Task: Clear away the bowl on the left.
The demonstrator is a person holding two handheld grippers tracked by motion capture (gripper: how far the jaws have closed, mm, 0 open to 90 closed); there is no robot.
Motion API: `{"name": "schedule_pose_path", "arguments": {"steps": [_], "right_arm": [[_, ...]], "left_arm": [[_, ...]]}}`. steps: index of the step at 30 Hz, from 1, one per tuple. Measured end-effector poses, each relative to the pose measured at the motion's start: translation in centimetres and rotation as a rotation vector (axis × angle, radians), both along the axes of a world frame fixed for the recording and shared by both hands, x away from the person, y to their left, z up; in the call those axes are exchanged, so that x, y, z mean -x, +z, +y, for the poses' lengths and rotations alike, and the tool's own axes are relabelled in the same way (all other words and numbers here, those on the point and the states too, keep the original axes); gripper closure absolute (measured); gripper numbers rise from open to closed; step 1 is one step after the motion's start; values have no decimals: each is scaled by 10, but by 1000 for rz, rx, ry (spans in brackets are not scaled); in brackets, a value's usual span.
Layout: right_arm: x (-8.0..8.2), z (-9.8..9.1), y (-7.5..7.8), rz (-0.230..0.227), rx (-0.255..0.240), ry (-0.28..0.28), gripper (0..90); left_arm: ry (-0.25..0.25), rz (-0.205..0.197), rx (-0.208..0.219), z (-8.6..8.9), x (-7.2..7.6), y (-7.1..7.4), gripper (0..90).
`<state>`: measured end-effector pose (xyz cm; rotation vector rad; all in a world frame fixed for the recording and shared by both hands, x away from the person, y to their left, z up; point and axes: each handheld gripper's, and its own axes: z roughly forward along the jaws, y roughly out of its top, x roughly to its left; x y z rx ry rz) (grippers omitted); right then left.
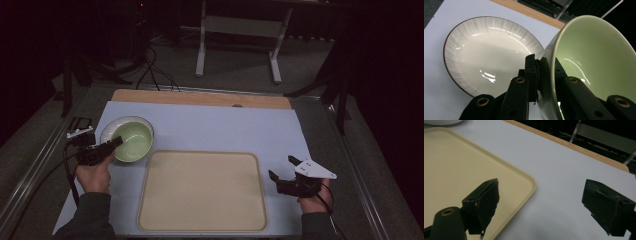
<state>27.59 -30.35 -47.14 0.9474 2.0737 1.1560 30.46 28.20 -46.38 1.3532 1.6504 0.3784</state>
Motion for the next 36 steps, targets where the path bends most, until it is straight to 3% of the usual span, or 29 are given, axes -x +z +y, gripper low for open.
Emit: {"name": "schedule_pose_path", "arguments": {"steps": [36], "right_arm": [[0, 0, 1, -7, 5, 6, 139]], "left_arm": [[-84, -47, 1, -26, 6, 17, 818]]}}
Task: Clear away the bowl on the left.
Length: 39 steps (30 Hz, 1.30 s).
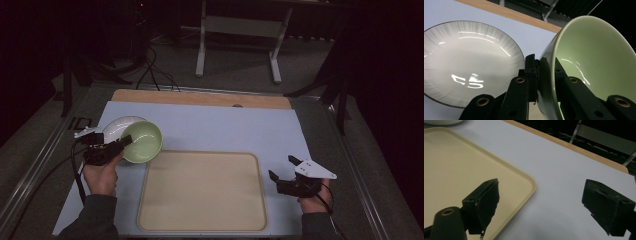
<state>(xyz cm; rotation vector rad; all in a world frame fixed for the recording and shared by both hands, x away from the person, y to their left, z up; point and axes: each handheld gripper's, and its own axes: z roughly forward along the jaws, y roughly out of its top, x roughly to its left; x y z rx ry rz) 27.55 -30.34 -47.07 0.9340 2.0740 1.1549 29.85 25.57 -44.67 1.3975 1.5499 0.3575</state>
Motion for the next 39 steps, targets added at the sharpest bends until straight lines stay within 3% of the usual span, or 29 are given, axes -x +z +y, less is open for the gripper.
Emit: {"name": "schedule_pose_path", "arguments": {"steps": [39], "right_arm": [[0, 0, 0, -1, 2, 1, 141]], "left_arm": [[-89, 3, -23, -32, 0, 2, 817]]}}
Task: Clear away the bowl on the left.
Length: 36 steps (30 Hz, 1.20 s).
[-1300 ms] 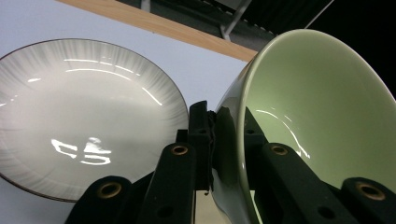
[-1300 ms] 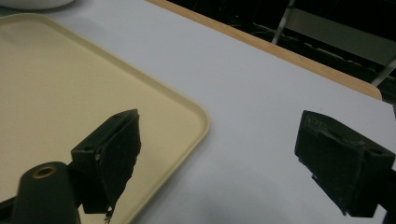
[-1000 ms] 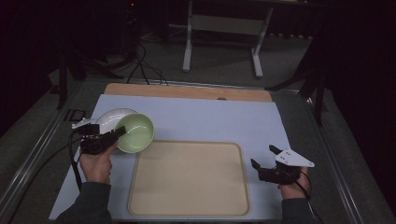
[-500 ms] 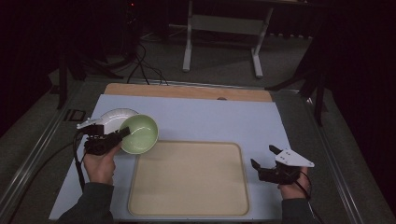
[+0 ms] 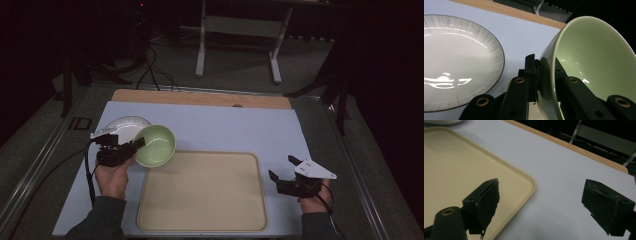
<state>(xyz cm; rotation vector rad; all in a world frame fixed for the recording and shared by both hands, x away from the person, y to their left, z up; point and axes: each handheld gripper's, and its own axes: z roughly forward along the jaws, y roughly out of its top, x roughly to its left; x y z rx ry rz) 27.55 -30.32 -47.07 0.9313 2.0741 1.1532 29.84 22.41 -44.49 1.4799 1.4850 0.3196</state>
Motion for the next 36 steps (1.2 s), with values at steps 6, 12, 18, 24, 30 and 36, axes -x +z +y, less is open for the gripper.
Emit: {"name": "schedule_pose_path", "arguments": {"steps": [6, 12, 18, 24, 30, 36], "right_arm": [[0, 0, 0, -1, 0, 0, 141], [0, 0, 0, 0, -1, 0, 142], [0, 0, 0, 0, 0, 0, 142], [0, 0, 0, -1, 0, 0, 141], [0, 0, 0, -1, 0, 0, 142], [0, 0, 0, -1, 0, 0, 142]], "left_arm": [[-26, 5, 1, -7, 0, 0, 817], [-45, 11, -6, -15, -1, -2, 817], [-66, 13, -10, -21, -1, -3, 817], [-82, 18, -17, -26, -1, -3, 817], [-99, 20, -28, -32, -1, -4, 817], [-117, 27, -39, -39, -2, -7, 817]]}}
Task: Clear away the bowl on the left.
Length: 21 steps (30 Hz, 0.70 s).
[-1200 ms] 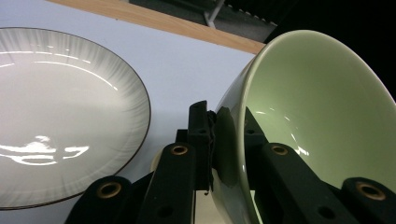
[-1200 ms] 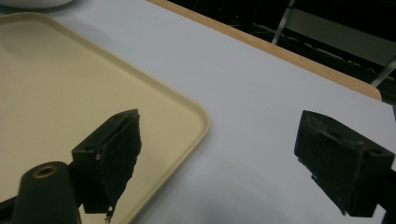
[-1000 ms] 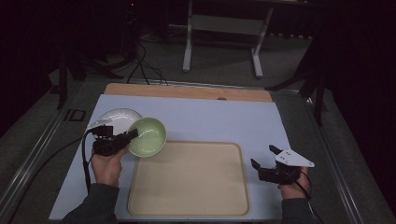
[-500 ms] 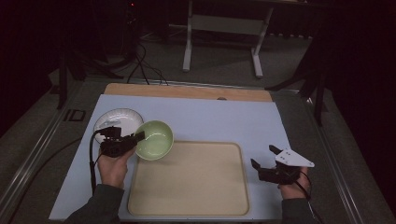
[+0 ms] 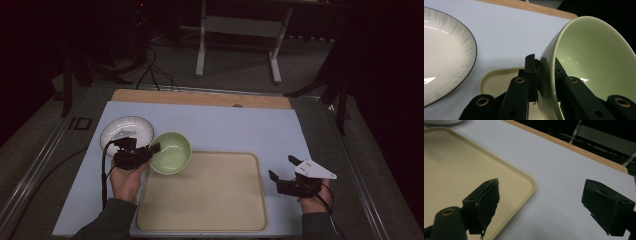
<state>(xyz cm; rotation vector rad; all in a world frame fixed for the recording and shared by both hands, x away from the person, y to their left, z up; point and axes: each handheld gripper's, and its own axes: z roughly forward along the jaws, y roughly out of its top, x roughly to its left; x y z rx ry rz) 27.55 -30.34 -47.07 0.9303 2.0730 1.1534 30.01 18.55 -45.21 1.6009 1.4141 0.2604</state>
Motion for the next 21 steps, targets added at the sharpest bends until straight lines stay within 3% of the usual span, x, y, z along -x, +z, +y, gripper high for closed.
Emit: {"name": "schedule_pose_path", "arguments": {"steps": [21], "right_arm": [[0, 0, 0, 1, 5, 2, 142]], "left_arm": [[-45, 14, -14, -17, 0, -5, 817]]}}
